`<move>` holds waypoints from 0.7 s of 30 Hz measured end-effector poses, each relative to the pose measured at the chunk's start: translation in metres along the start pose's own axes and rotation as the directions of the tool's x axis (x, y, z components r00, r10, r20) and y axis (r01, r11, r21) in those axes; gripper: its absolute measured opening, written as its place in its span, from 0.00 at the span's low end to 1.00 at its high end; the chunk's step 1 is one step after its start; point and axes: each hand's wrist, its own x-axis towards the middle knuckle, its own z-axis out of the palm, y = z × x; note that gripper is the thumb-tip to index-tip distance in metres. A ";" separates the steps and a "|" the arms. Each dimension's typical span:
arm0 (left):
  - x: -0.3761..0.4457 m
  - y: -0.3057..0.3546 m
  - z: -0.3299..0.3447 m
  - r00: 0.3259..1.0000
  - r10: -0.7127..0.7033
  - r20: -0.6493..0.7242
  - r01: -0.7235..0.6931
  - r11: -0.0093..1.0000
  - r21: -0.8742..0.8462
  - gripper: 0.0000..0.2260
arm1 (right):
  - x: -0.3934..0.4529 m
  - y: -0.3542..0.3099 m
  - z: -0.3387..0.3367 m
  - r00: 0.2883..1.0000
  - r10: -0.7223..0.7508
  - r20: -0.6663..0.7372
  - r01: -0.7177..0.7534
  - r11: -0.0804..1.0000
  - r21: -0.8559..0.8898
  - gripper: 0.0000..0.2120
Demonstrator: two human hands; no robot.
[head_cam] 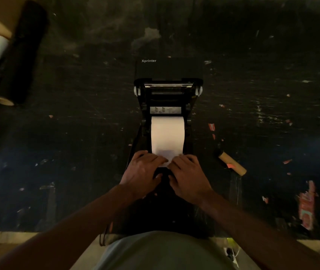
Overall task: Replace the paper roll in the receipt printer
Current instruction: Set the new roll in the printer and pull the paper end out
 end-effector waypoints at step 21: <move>-0.006 -0.002 -0.011 0.994 0.014 -0.110 -0.041 0.968 -0.248 0.11 | 0.000 0.009 -0.021 0.999 0.046 -0.016 -0.046 0.998 0.038 0.05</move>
